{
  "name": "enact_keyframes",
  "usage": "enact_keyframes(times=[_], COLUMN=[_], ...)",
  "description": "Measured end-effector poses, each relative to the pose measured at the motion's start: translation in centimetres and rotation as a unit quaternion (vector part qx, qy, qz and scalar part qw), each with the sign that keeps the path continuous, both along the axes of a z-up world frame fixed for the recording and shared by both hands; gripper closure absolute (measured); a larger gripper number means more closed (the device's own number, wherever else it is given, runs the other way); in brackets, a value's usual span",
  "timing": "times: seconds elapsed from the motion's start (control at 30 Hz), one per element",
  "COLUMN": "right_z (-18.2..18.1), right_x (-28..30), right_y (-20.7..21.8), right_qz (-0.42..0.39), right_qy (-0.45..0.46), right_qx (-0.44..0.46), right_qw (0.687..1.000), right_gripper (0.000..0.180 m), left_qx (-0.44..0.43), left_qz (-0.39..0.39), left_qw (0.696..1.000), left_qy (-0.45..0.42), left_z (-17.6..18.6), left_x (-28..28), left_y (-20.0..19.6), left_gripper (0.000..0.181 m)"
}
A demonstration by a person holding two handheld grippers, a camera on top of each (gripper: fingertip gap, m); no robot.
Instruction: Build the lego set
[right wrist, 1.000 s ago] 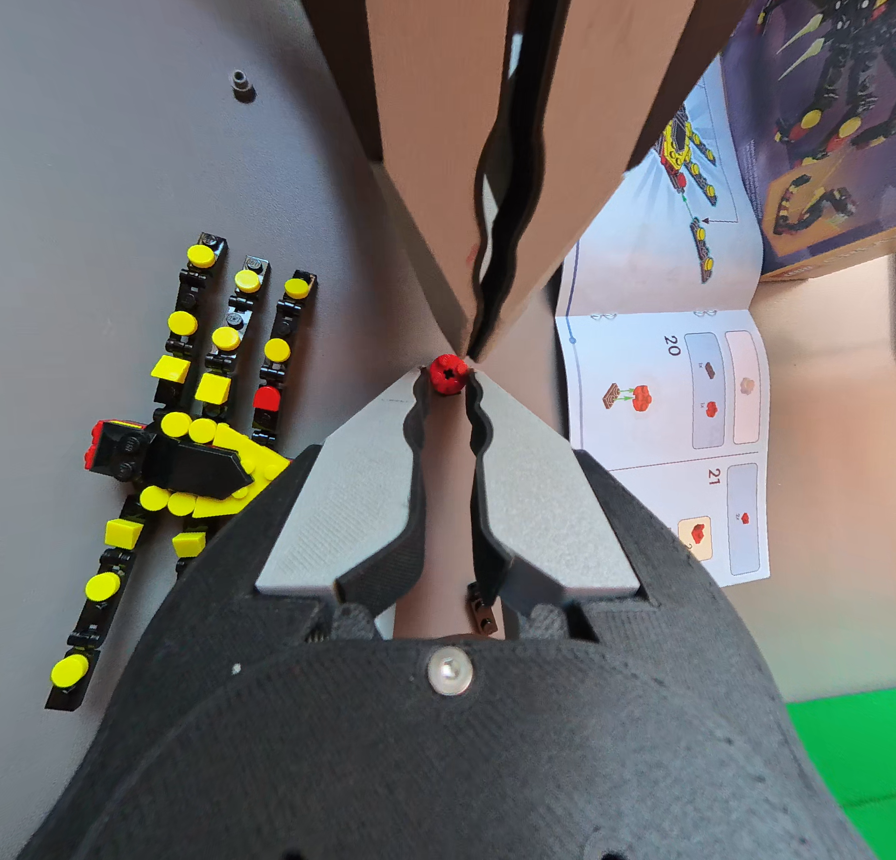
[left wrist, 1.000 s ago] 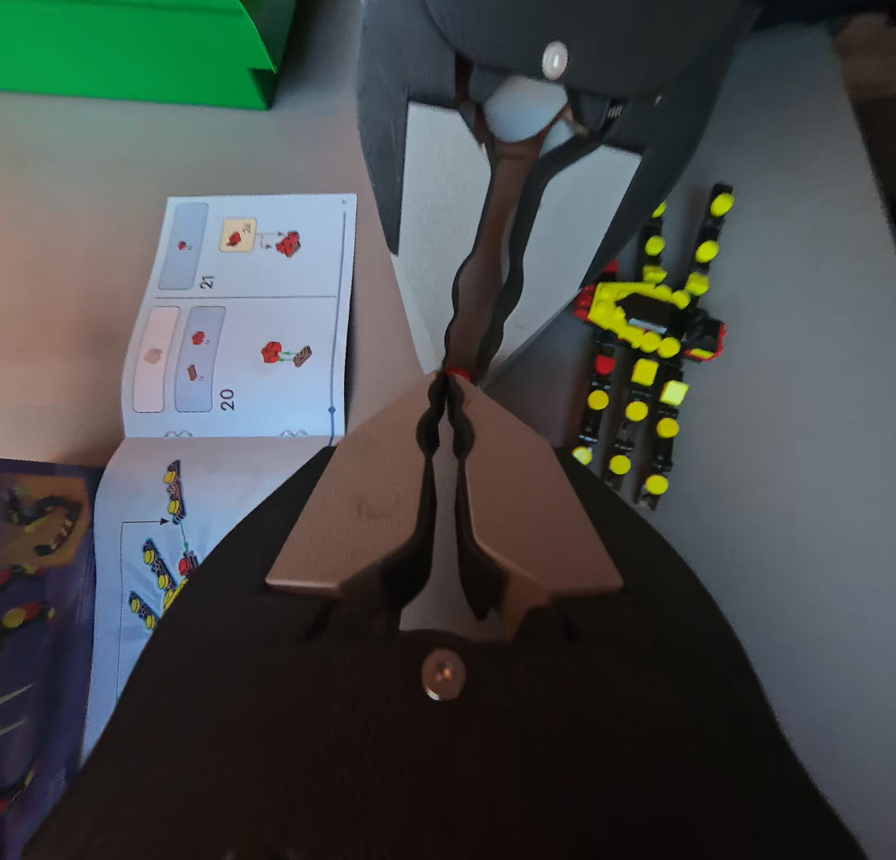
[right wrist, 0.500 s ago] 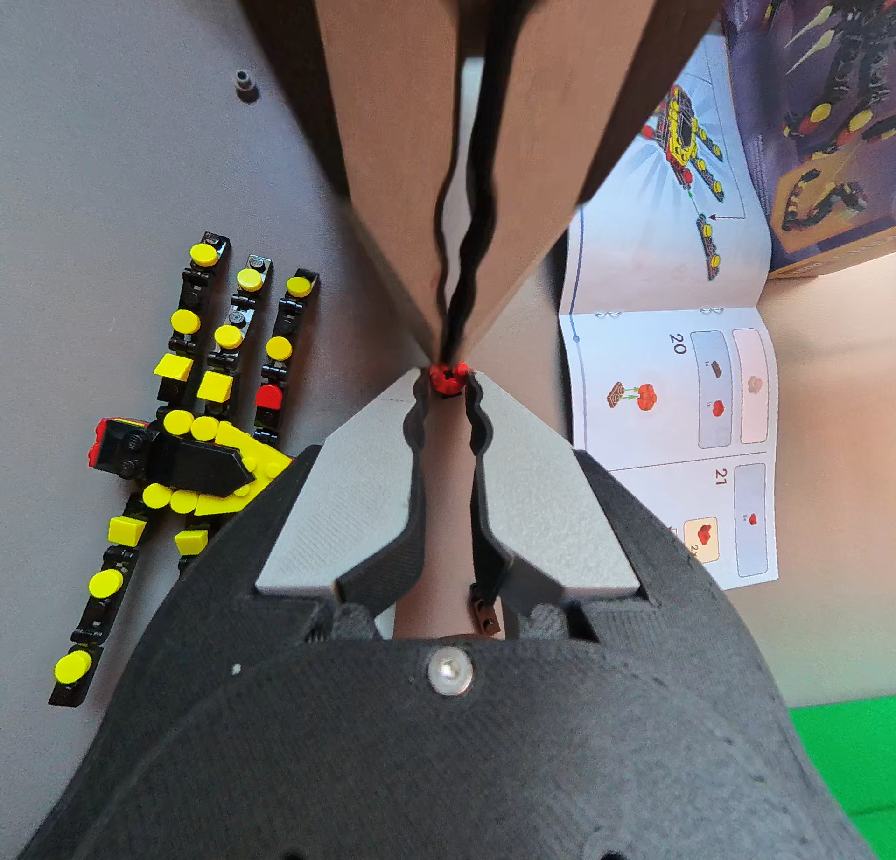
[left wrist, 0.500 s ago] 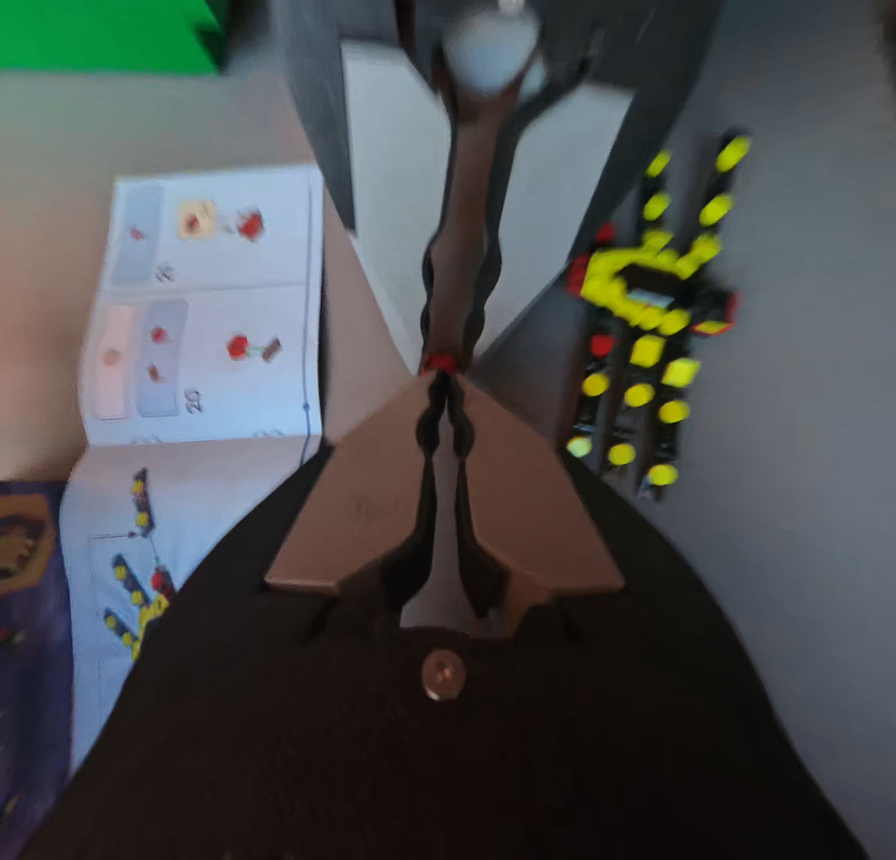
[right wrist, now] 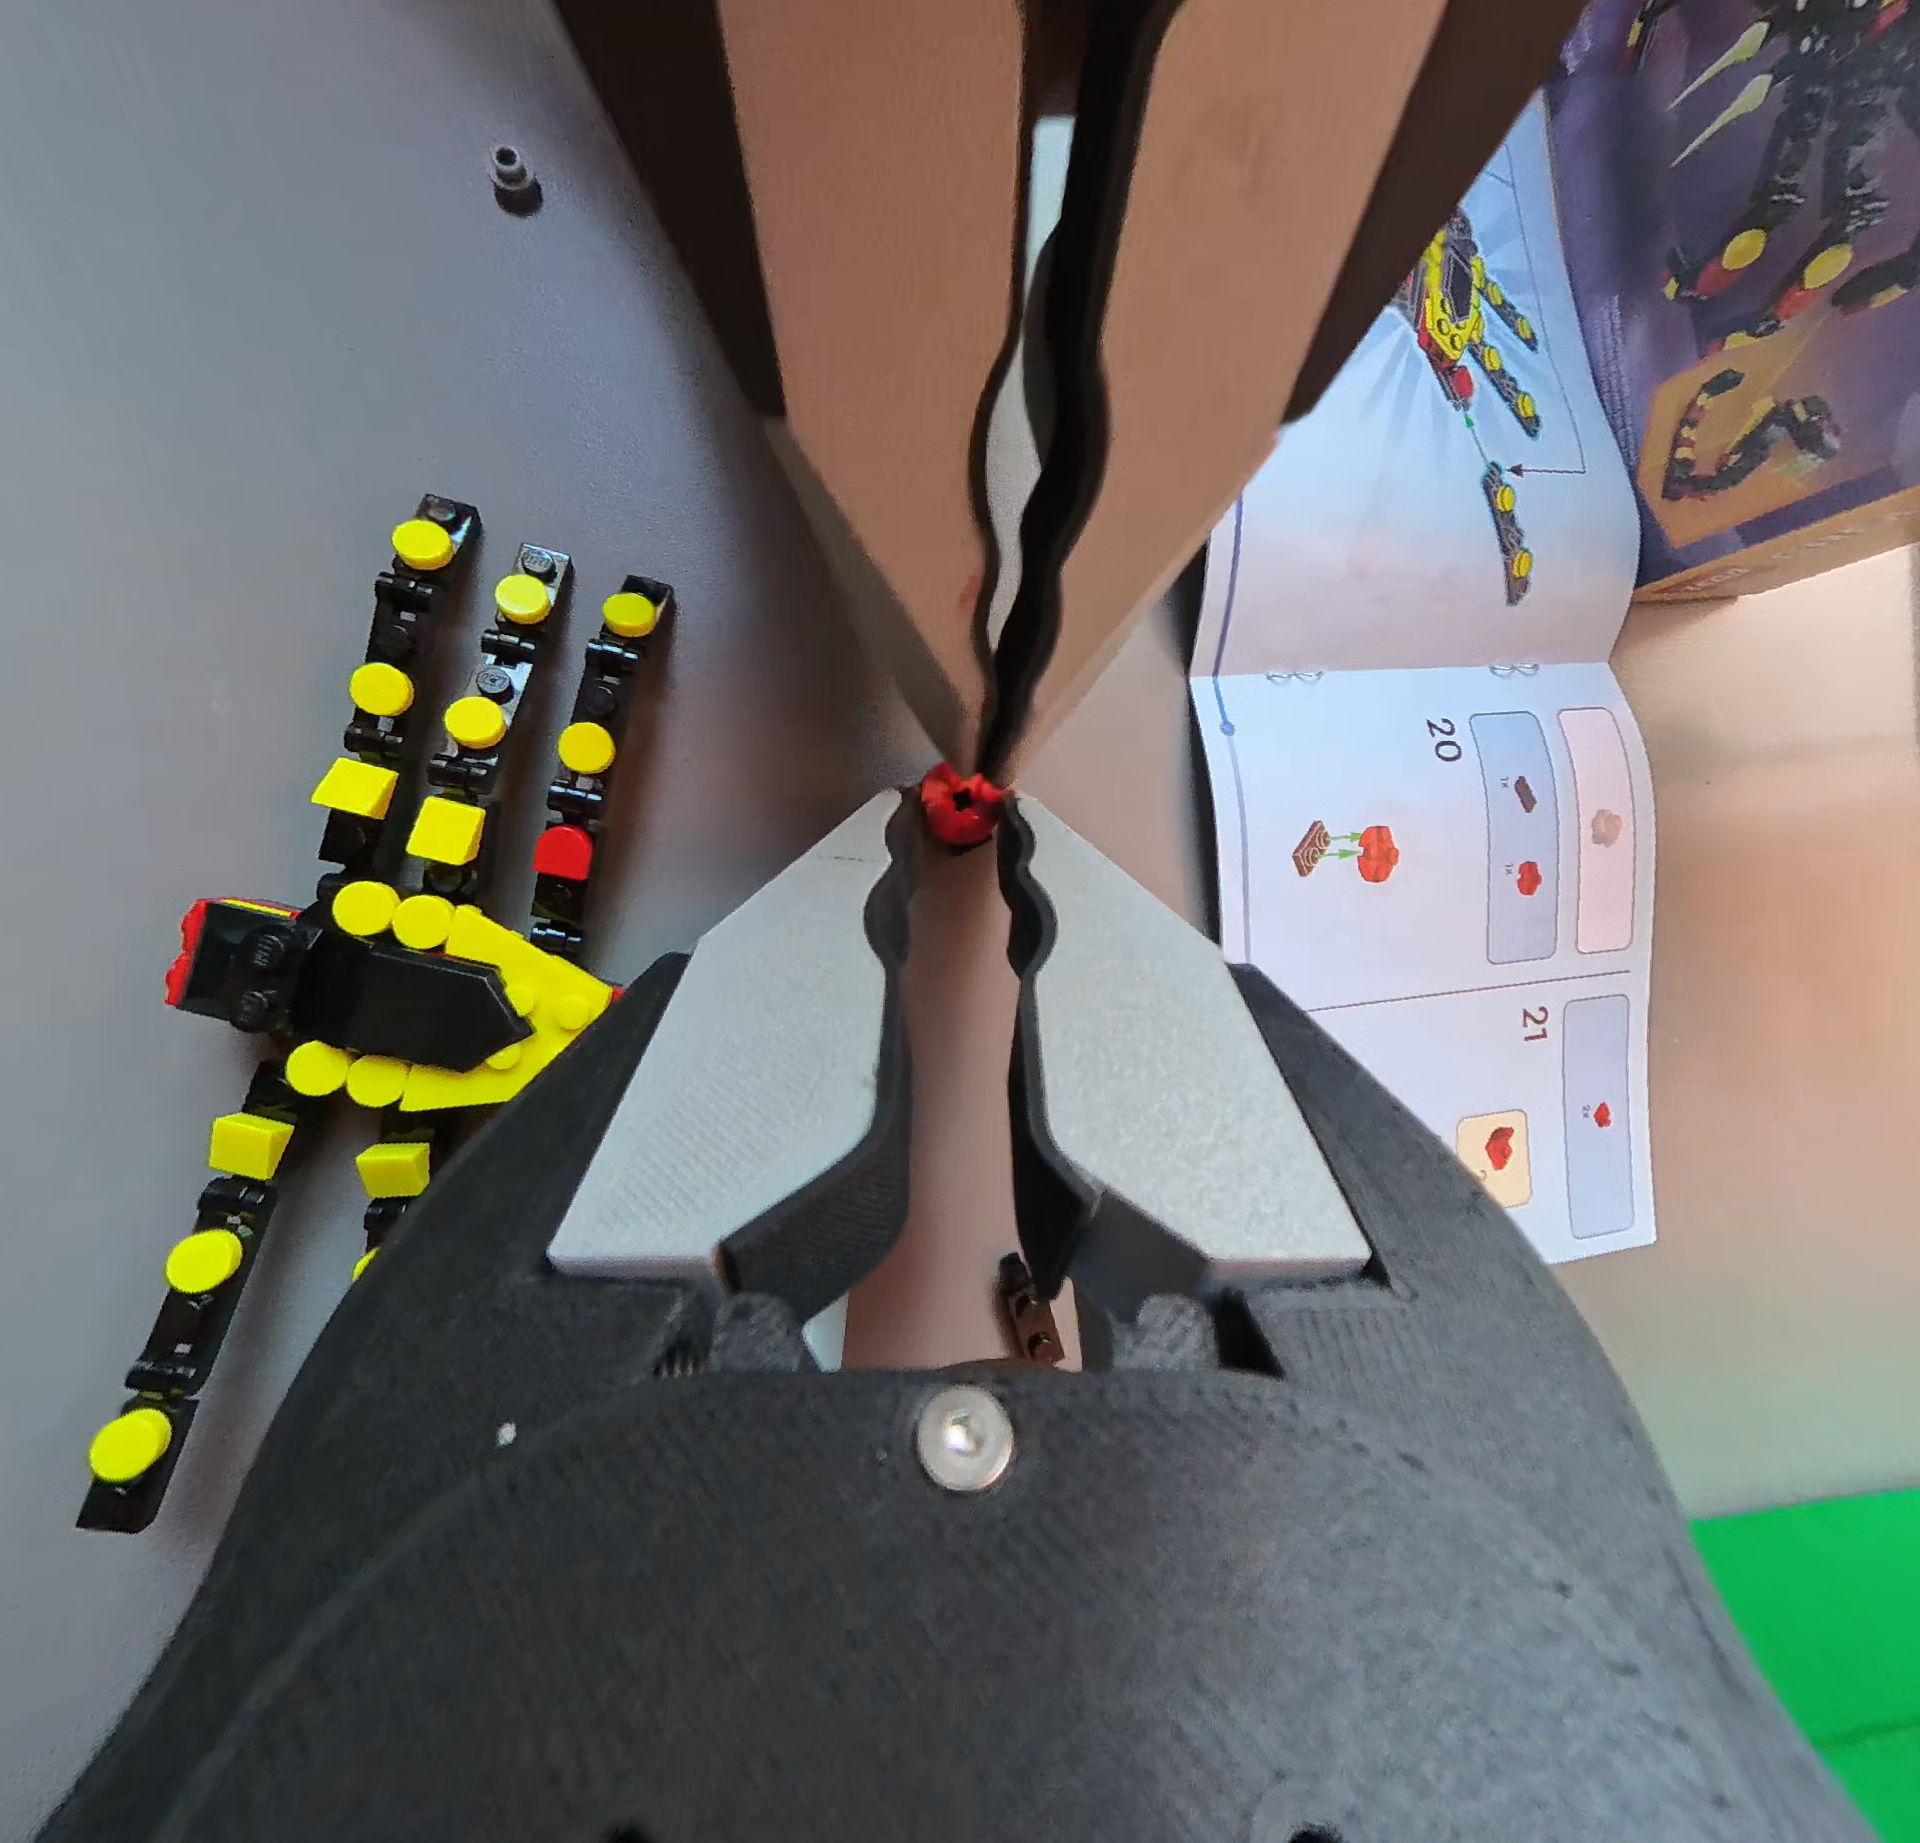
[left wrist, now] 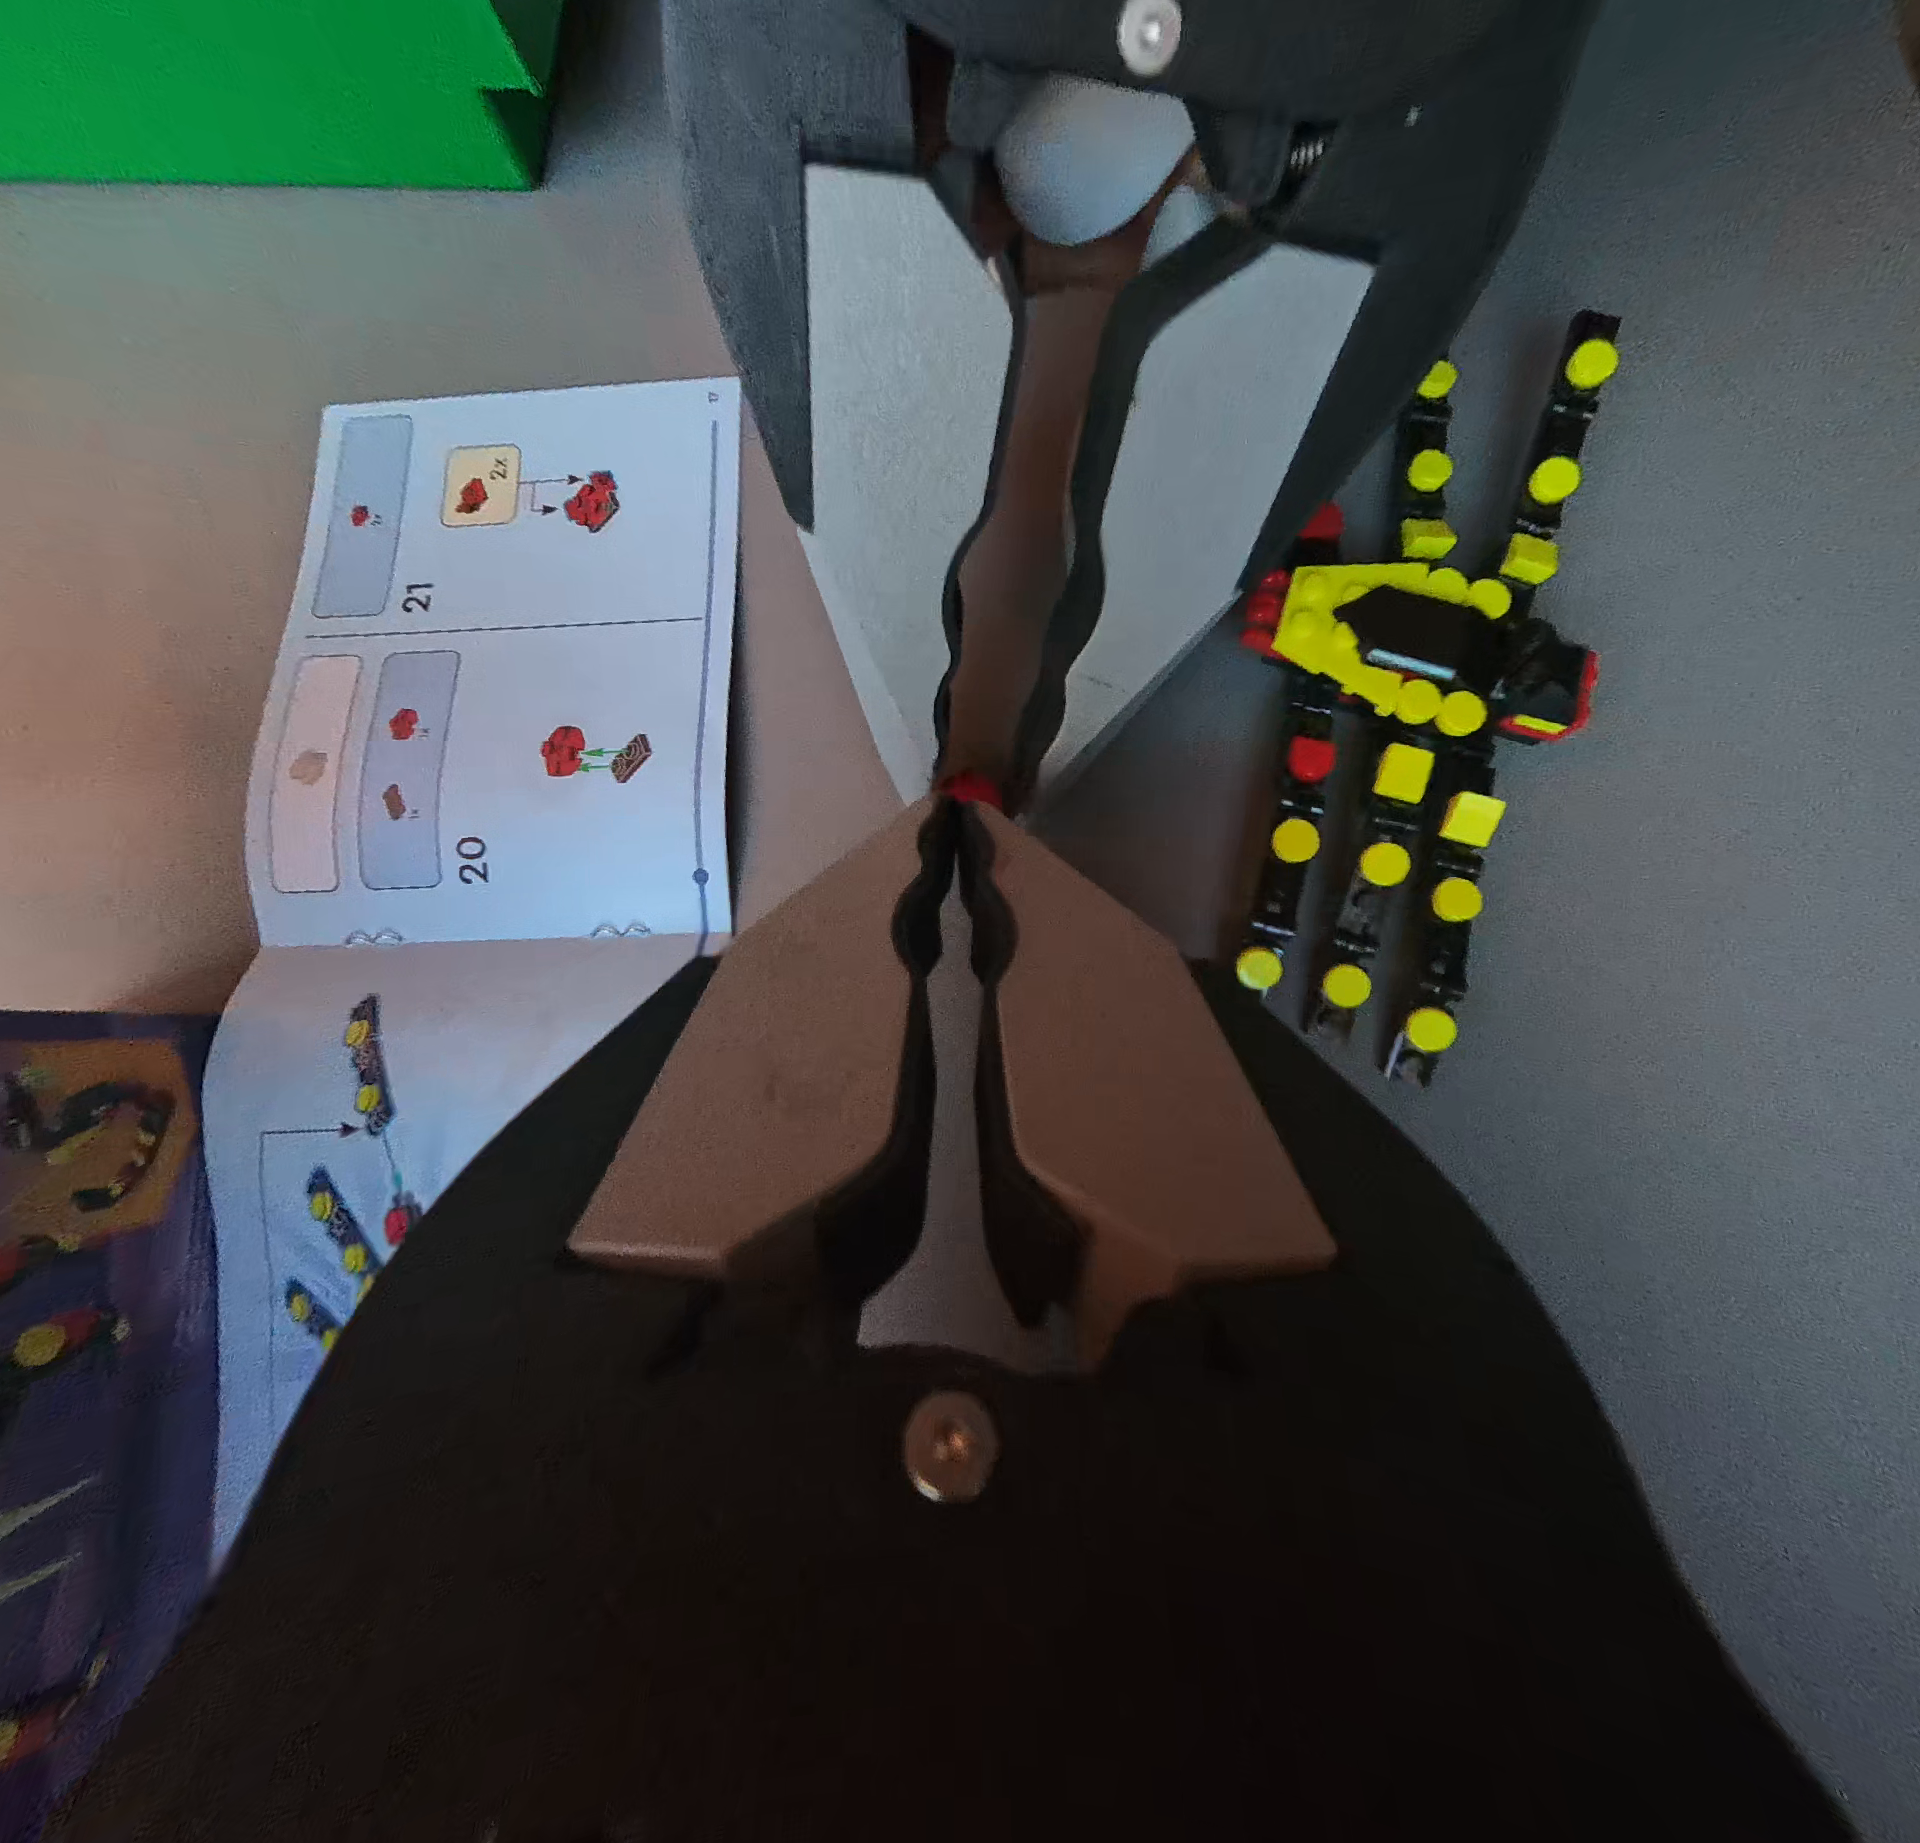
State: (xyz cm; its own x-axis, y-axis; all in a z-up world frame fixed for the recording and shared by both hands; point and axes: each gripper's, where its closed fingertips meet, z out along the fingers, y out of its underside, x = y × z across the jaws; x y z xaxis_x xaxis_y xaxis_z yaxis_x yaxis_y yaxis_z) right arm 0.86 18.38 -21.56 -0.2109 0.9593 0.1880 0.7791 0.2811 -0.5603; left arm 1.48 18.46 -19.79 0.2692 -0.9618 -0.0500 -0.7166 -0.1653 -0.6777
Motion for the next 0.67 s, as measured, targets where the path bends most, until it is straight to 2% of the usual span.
enact_keyframes(times=[0.07,0.1,0.17,0.23,0.33,0.37,0.43,0.47,0.57,0.67], right_z=[0.0,0.0,0.0,0.0,0.0,0.0,0.0,0.0,-0.1,0.0], right_x=[0.0,0.1,0.2,0.1,0.2,0.2,0.3,0.5,0.3,0.3], right_y=[0.0,0.1,0.1,0.1,0.1,0.1,0.2,0.2,0.1,0.1], right_qz=[0.000,-0.001,-0.003,-0.002,0.001,0.001,0.000,-0.001,-0.003,-0.001], right_qy=[0.000,-0.002,-0.001,0.000,-0.002,-0.002,-0.006,-0.008,0.000,0.002], right_qx=[0.001,0.000,-0.007,-0.003,0.010,0.010,0.008,0.006,-0.007,-0.007], right_qw=[1.000,1.000,1.000,1.000,1.000,1.000,1.000,1.000,1.000,1.000], right_gripper=[0.166,0.166,0.166,0.166,0.167,0.167,0.167,0.166,0.168,0.167], left_qx=[-0.006,-0.006,-0.021,0.008,-0.015,-0.008,-0.026,-0.037,-0.019,-0.025], left_qz=[0.005,0.005,0.006,0.009,0.011,0.006,-0.008,-0.008,-0.006,-0.001], left_qw=[1.000,1.000,1.000,1.000,0.999,0.999,1.000,0.999,1.000,0.999], left_qy=[-0.010,0.011,-0.020,0.025,-0.045,-0.039,-0.003,-0.032,-0.003,-0.020], left_z=[0.5,-1.1,-0.8,-1.2,1.9,1.9,-0.9,-1.0,-0.9,-0.1], left_x=[0.0,-0.2,0.2,-0.9,-0.4,-0.4,-0.1,0.4,-0.2,-0.4], left_y=[0.2,0.2,0.3,0.9,0.6,0.5,-0.2,-0.3,0.2,0.3], left_gripper=[0.181,0.181,0.181,0.181,0.181,0.181,0.181,0.181,0.181,0.181])
